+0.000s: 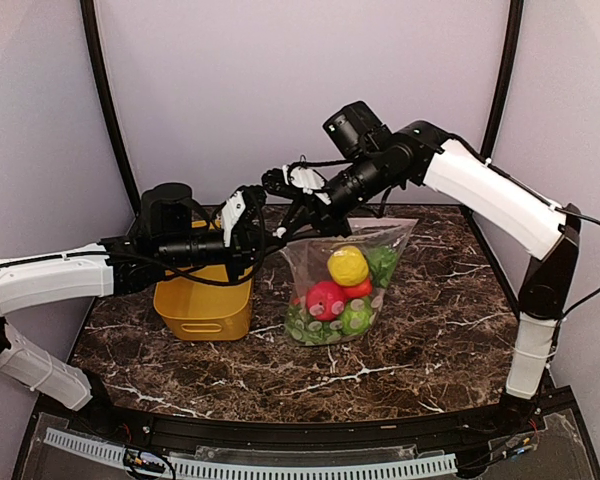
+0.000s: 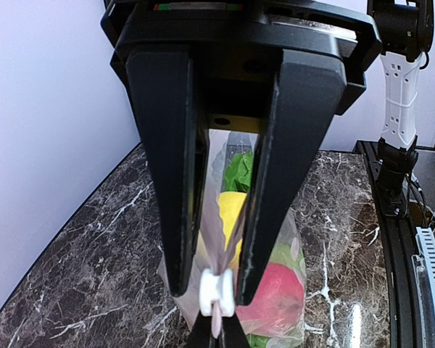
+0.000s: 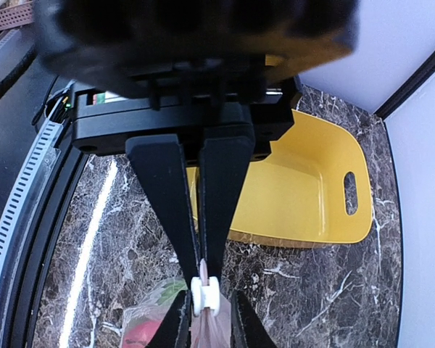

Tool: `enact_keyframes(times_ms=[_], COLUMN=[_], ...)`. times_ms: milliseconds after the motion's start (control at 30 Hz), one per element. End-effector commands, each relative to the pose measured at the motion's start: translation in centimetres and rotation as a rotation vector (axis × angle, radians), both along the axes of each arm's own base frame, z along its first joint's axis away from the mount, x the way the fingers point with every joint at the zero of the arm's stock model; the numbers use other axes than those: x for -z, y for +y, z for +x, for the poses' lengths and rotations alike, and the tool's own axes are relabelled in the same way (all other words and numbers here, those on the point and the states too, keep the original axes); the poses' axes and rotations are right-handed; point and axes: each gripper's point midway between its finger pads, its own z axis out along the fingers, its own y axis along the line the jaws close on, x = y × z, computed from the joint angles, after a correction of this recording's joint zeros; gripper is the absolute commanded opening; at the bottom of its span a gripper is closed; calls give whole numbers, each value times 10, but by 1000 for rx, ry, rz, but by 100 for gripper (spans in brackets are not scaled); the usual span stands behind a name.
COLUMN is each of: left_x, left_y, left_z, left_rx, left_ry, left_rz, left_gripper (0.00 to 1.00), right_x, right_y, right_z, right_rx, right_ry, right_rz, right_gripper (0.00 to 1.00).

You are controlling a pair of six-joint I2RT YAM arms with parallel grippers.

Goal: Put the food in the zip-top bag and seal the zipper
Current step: Hold the zipper from the zipper food storage bag, then hold the zipper food storage bag at the center of the board, then zip the zipper on the zipper food storage bag.

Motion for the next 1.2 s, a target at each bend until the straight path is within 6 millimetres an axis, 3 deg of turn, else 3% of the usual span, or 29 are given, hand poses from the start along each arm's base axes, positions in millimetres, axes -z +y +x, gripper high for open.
enact_keyframes(times_ms=[0,267,433,700,1167], left_x=[-18,-13,-10,-5,8], left_y=[0,0,2,12,16], left_z=[-2,0,2,10,17], left_rx=[11,6,-9,-86,-123], left_ry=[-29,-22,-25,-45,-28], left_rz=[-25,-16,-2,11,46], left_gripper=[1,1,1,1,1], right_x=[1,-6,-7,8,9], right_y=[5,3,-11,-55,-129], right_z=[-1,1,9,30,54], right_rx=[3,23,80,188,349], right_ry=[-1,-9,-62,-52,-55], right_rz=[-7,-7,-56,-141,-182], right_gripper=[16,3,0,1,4])
